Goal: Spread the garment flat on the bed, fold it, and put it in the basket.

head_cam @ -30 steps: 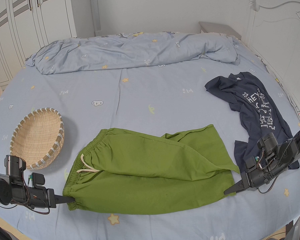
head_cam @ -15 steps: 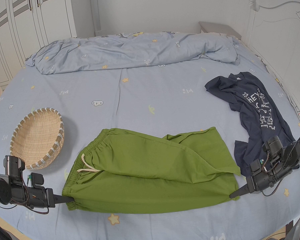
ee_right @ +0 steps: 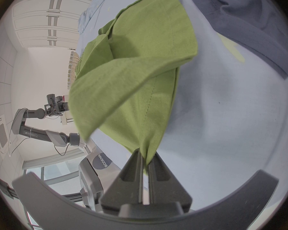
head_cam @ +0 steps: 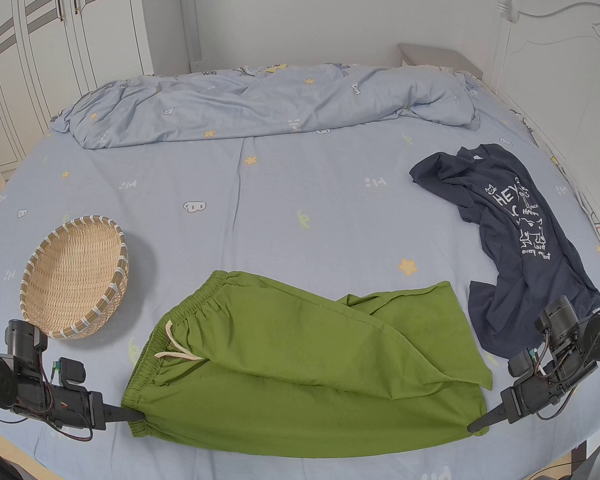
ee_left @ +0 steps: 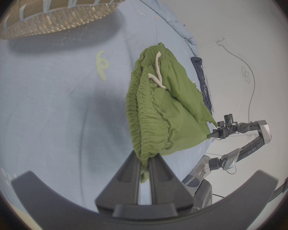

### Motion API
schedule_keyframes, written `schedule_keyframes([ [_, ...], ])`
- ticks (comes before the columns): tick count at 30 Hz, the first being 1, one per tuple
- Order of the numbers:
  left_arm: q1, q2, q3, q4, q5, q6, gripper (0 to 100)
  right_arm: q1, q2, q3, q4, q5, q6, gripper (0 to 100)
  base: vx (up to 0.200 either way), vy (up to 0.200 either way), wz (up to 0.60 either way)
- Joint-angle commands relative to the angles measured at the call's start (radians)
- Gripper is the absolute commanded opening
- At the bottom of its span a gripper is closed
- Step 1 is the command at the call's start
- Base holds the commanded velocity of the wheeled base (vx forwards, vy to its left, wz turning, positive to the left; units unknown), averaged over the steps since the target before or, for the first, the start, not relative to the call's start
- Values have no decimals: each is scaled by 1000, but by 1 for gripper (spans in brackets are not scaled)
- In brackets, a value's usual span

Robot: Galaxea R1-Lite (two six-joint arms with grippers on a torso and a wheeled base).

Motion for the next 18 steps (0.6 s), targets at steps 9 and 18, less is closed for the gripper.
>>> schedule_keyframes([
  [9,22,-53,0,99,5,36,0,-5,-34,80,-31,-4,-1,0,0,0,0],
  [18,25,24,0,99,13,76,0,3,-8,115,-96,-5,-3,0,0,0,0],
])
